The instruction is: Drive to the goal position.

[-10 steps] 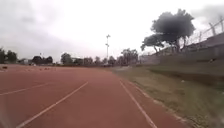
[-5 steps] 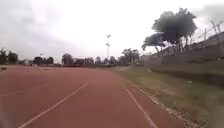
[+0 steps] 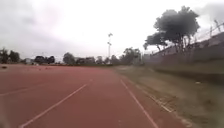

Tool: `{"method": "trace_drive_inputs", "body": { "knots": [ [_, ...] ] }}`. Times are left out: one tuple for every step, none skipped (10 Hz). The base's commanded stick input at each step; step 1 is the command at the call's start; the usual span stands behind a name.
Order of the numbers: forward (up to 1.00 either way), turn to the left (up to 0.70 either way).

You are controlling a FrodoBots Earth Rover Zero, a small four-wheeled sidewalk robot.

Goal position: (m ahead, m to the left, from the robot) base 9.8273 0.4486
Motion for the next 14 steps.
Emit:
{"method": "trace_drive_inputs", "body": {
  "knots": [
    [0.7, 0.0],
    [0.7, 0.0],
    [0.7, 0.0],
    [0.7, 0.0],
    [0.7, 0.0],
    [0.7, 0.0],
    [0.7, 0.0],
    [0.7, 0.0],
    [0.7, 0.0],
    [0.7, 0.0],
    [0.7, 0.0],
    [0.7, 0.0],
    [0.7, 0.0],
    [0.7, 0.0]
  ]
}}
